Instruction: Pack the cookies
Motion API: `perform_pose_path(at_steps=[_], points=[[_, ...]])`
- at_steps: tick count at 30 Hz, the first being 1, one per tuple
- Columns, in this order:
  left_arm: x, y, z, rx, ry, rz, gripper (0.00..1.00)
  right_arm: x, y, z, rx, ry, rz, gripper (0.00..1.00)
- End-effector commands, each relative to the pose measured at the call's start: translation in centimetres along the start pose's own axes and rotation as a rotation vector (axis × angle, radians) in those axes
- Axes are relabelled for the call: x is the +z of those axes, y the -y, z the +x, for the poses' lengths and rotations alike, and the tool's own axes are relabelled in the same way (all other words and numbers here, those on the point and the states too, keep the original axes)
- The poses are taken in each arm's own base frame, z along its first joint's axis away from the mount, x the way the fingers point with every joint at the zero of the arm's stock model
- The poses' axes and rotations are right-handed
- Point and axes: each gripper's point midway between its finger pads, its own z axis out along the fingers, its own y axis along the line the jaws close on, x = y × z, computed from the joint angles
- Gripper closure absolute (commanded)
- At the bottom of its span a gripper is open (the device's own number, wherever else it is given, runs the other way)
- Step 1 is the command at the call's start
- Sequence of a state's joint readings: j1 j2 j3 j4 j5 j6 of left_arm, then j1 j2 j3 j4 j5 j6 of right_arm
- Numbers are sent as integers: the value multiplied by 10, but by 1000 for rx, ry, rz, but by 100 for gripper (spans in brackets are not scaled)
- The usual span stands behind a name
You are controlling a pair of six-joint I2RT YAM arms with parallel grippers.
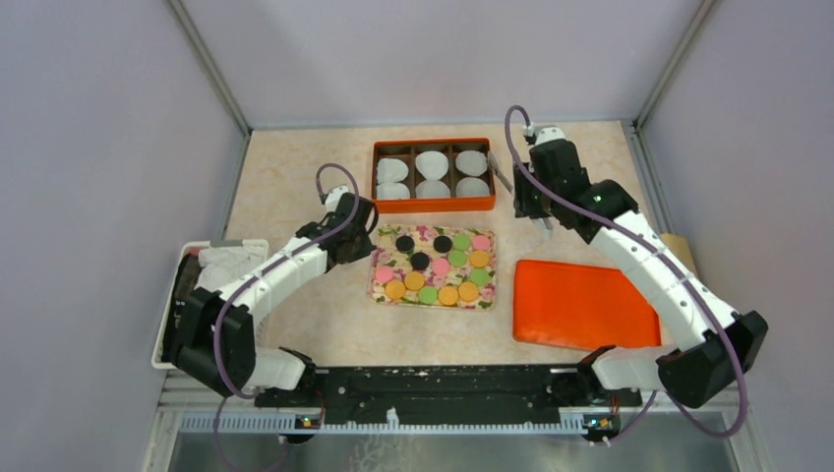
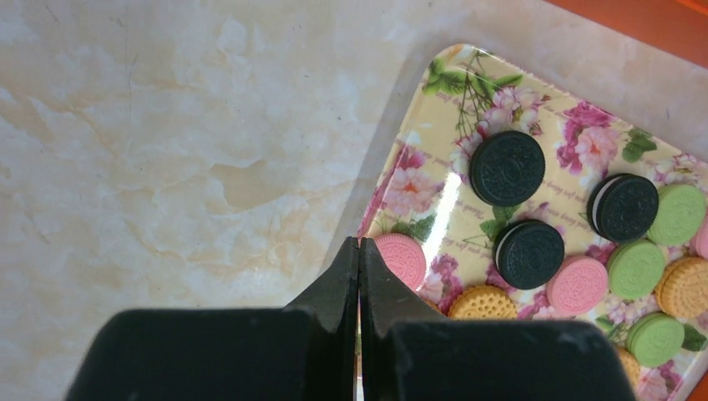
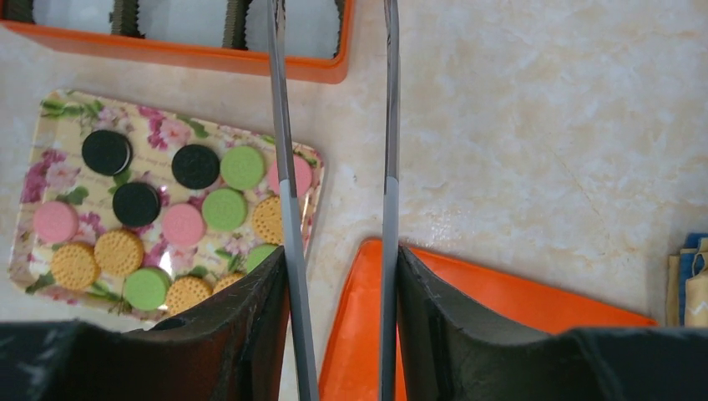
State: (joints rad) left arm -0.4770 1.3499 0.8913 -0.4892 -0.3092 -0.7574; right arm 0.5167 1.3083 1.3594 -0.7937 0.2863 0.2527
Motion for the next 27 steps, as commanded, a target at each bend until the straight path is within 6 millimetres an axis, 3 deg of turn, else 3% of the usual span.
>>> perform_pose_path(at_steps=[1, 6, 10, 16, 20, 27], points=[[5, -6, -24, -21, 56, -49, 100, -31, -18, 3, -42, 56, -87, 56], [16, -22, -35, -94, 14, -88, 100, -45, -52, 25, -106, 44, -200, 57], [24, -16, -38, -102, -13, -25, 100, -50, -89, 50, -191, 17, -277, 57], [31, -11, -27, -85, -77, 45, 92, -41, -142, 95, -287, -57, -364, 57], [29, -12, -21, -76, -86, 61, 90, -31, -157, 102, -282, -64, -393, 57], [21, -19, -29, -78, -62, 37, 90, -16, -176, 103, -291, -68, -420, 56]])
